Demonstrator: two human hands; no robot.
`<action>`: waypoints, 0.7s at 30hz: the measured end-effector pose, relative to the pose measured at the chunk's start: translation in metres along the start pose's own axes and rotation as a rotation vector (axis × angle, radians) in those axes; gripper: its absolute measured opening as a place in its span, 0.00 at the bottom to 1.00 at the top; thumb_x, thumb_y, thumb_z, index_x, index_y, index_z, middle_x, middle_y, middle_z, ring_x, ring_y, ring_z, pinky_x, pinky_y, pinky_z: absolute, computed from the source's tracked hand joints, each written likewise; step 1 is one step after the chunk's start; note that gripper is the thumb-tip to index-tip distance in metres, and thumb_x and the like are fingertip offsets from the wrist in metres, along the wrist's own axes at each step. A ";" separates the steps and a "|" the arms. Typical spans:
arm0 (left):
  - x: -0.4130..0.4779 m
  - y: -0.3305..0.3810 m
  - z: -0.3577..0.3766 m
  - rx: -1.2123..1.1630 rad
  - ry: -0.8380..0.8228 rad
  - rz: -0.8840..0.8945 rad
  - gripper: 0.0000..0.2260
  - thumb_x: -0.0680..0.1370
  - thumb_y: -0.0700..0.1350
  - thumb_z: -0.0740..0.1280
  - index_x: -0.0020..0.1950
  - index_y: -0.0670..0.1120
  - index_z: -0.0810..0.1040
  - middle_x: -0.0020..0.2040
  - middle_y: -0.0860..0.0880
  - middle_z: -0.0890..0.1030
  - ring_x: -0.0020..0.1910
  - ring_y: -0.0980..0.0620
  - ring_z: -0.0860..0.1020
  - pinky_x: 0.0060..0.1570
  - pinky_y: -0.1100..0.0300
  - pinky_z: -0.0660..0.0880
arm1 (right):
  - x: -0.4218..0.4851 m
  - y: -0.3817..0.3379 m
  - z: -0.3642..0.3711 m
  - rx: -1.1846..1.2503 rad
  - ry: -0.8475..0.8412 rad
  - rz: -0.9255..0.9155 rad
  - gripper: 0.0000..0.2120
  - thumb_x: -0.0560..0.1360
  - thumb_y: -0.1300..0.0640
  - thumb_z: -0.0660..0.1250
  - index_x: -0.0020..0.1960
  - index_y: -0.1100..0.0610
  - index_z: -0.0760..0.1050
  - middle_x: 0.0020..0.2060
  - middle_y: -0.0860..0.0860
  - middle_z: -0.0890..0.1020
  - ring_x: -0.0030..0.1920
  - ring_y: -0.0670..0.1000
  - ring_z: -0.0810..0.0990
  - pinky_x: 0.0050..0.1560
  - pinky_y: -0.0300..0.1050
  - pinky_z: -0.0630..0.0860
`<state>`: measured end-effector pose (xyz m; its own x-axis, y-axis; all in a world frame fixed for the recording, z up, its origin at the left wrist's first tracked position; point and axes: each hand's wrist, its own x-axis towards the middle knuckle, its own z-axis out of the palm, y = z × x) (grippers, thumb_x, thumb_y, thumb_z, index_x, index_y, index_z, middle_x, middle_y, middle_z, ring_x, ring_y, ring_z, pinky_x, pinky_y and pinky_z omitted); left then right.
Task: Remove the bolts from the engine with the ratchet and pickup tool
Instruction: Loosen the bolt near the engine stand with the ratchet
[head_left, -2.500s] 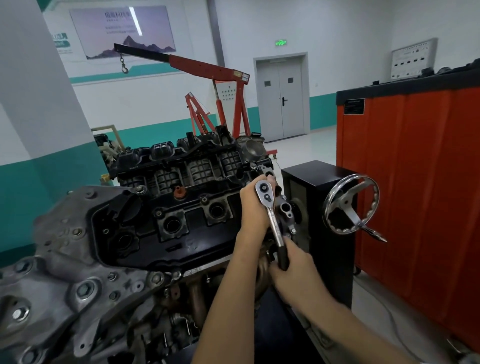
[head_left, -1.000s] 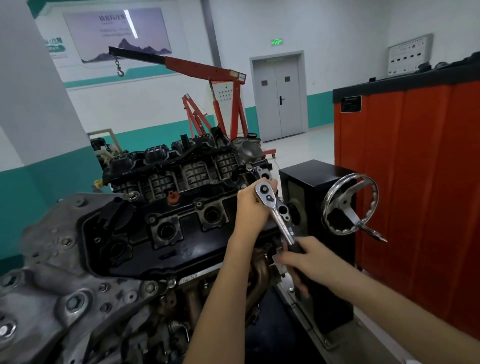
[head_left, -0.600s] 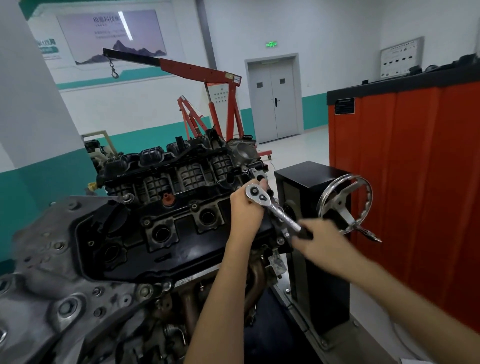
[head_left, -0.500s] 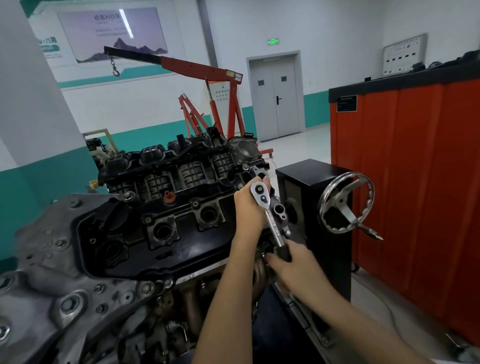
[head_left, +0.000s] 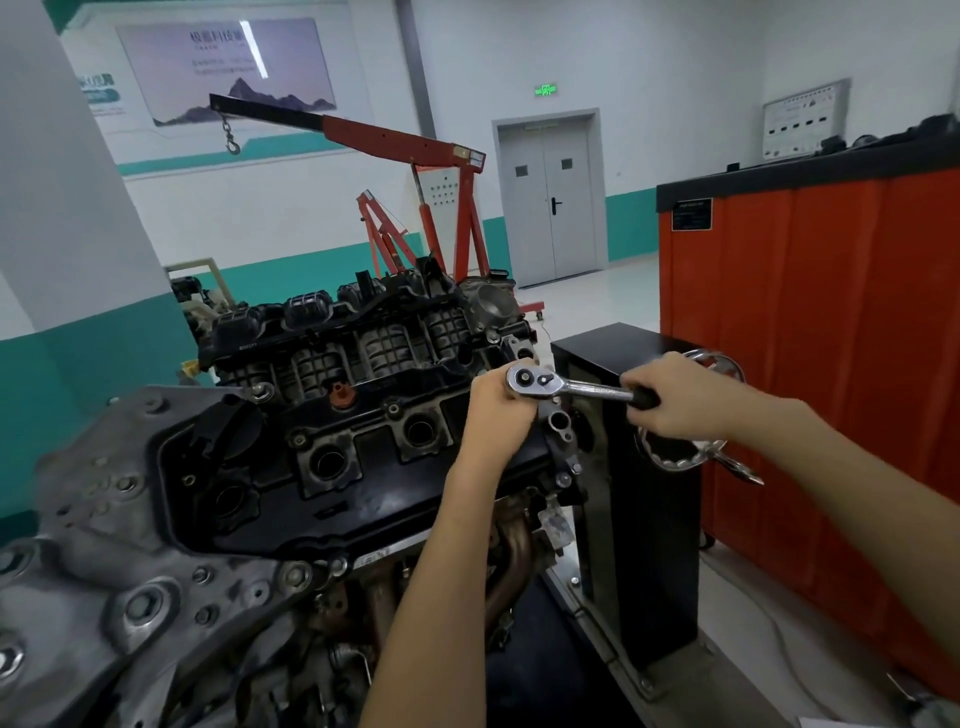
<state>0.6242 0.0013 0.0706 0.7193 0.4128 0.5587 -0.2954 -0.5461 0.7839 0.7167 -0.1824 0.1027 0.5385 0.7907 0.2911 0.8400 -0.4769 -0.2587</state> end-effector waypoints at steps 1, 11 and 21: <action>-0.001 -0.001 0.001 -0.039 0.060 -0.004 0.12 0.78 0.37 0.66 0.34 0.38 0.75 0.30 0.49 0.74 0.33 0.56 0.68 0.35 0.65 0.67 | -0.003 -0.005 0.005 0.038 0.008 0.016 0.10 0.73 0.59 0.67 0.34 0.54 0.71 0.30 0.52 0.75 0.29 0.47 0.73 0.35 0.45 0.70; -0.006 -0.002 0.012 -0.038 0.146 0.110 0.23 0.77 0.34 0.65 0.28 0.51 0.60 0.25 0.56 0.62 0.29 0.59 0.59 0.31 0.65 0.59 | -0.053 -0.114 0.131 0.993 0.235 0.297 0.07 0.73 0.64 0.63 0.37 0.56 0.69 0.26 0.49 0.71 0.24 0.44 0.68 0.27 0.40 0.66; 0.000 -0.006 0.000 -0.017 0.037 0.041 0.20 0.77 0.36 0.67 0.29 0.55 0.78 0.28 0.58 0.76 0.30 0.64 0.71 0.35 0.71 0.67 | -0.009 -0.002 0.005 -0.075 0.001 -0.013 0.10 0.74 0.56 0.66 0.38 0.48 0.67 0.31 0.47 0.74 0.29 0.43 0.72 0.30 0.36 0.63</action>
<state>0.6260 0.0051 0.0662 0.6829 0.4175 0.5995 -0.3348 -0.5506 0.7647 0.7096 -0.1863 0.0965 0.5280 0.7966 0.2943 0.8493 -0.4944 -0.1853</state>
